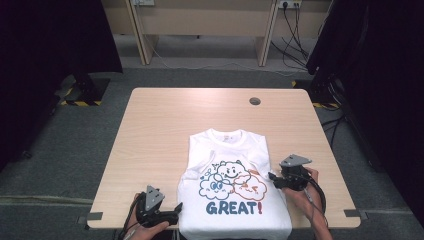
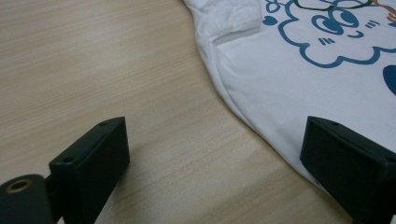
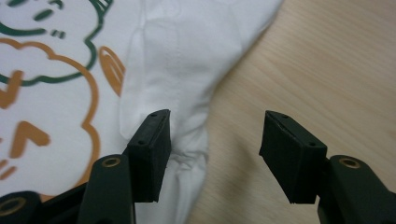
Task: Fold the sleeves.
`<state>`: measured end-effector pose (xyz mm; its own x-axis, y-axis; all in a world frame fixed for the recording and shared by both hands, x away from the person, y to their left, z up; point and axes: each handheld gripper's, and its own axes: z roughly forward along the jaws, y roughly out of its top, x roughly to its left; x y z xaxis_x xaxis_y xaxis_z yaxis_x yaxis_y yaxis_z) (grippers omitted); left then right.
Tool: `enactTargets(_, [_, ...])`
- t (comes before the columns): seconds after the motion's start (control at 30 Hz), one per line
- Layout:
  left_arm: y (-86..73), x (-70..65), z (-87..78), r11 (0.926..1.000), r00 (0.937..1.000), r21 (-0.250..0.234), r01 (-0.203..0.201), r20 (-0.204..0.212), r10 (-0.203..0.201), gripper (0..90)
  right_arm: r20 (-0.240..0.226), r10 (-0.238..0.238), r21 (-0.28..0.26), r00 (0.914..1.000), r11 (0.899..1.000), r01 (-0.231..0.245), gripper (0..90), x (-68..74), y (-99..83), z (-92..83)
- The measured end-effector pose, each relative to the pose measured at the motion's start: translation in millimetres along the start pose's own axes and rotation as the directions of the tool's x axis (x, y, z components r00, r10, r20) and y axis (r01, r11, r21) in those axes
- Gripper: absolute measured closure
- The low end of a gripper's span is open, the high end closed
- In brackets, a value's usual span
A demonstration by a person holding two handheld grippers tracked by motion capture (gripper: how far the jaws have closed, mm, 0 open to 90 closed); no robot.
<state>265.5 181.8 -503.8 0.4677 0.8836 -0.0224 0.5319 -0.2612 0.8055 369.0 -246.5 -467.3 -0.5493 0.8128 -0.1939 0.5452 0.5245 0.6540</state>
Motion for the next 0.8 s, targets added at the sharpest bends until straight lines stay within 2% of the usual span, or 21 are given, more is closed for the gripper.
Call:
enactTargets(0.1, [0.0, 0.0, 0.0, 1.0, 1.0, 0.0, 0.0, 0.0, 0.0, 6.9, 0.042, -0.006, 0.003, 0.9991, 1.0, 0.006, 39.0, -0.2, 1.3, -1.5])
enactTargets(0.2, [0.0, 0.0, 0.0, 1.0, 1.0, 0.0, 0.0, 0.0, 0.0, 7.0, 0.02, 0.005, -0.029, 0.9998, 1.0, -0.004, 38.0, 0.0, 3.7, -4.5])
enactTargets(0.23, [0.1, 0.0, 0.0, 1.0, 1.0, 0.001, 0.0, 0.0, 0.0, 6.9, 0.008, 0.02, -0.071, 0.9998, 0.997, -0.019, 37.5, -1.0, 7.6, -7.7])
enactTargets(0.27, [0.1, 0.1, 0.0, 1.0, 1.0, 0.001, -0.001, 0.0, 0.001, 6.9, -0.008, 0.024, -0.084, 0.9997, 0.996, -0.025, 37.5, -1.1, 9.0, -7.5])
enactTargets(0.3, [0.0, 0.1, 0.0, 1.0, 1.0, 0.0, 0.0, 0.001, 0.0, 6.9, -0.029, 0.029, -0.084, 0.9992, 0.996, -0.031, 37.3, -0.9, 9.5, -5.5])
enactTargets(0.33, [0.0, 0.1, 0.0, 1.0, 1.0, 0.0, 0.0, 0.001, 0.0, 7.0, -0.029, 0.029, -0.084, 0.9992, 0.996, -0.031, 37.3, -0.9, 9.5, -5.5])
enactTargets(0.37, [-0.1, 0.1, 0.0, 1.0, 1.0, -0.001, 0.0, 0.001, 0.0, 7.0, -0.041, 0.008, -0.052, 0.9991, 0.999, -0.01, 38.4, 1.8, 7.9, 0.4])
enactTargets(0.43, [-0.1, 0.1, -0.1, 1.0, 1.0, -0.001, -0.001, 0.001, 0.001, 7.0, -0.019, -0.02, -0.009, 0.9996, 1.0, 0.02, 39.7, 3.8, 4.0, 4.9])
enactTargets(0.47, [-0.1, 0.1, -0.1, 1.0, 1.0, -0.001, -0.001, 0.001, 0.001, 7.1, -0.013, -0.006, -0.014, 0.9999, 1.0, 0.006, 39.8, 2.8, 2.8, 4.6])
enactTargets(0.5, [-0.2, 0.2, -0.2, 1.0, 1.0, -0.001, -0.001, 0.001, 0.001, 7.1, 0.012, -0.014, -0.006, 0.9998, 1.0, 0.014, 39.8, 0.9, 2.2, 3.5])
enactTargets(0.53, [-0.2, 0.2, -0.2, 1.0, 1.0, -0.001, -0.001, 0.001, 0.001, 7.2, 0.012, -0.014, -0.006, 0.9998, 1.0, 0.014, 39.8, 0.9, 2.2, 3.5])
enactTargets(0.57, [-0.3, 0.2, -0.2, 1.0, 1.0, -0.001, -0.001, 0.001, 0.001, 7.2, 0.06, -0.027, 0.009, 0.9979, 1.0, 0.026, 39.9, -0.4, 2.0, 2.0])
enactTargets(0.6, [-0.1, 0.2, -0.2, 1.0, 1.0, 0.0, -0.001, 0.001, 0.001, 7.1, 0.079, -0.019, 0.013, 0.9967, 1.0, 0.018, 39.9, -2.7, 0.2, 1.1])
enactTargets(0.67, [-0.1, 0.2, -0.2, 1.0, 1.0, 0.0, -0.001, 0.001, 0.001, 7.1, 0.064, -0.005, 0.013, 0.9979, 1.0, 0.004, 37.6, -3.2, 0.0, 0.4])
enactTargets(0.8, [-0.2, 0.2, -0.2, 1.0, 1.0, 0.0, -0.001, 0.001, 0.001, 7.1, 0.015, 0.028, -0.044, 0.9995, 0.999, -0.028, 34.3, -2.2, 6.0, -2.8])
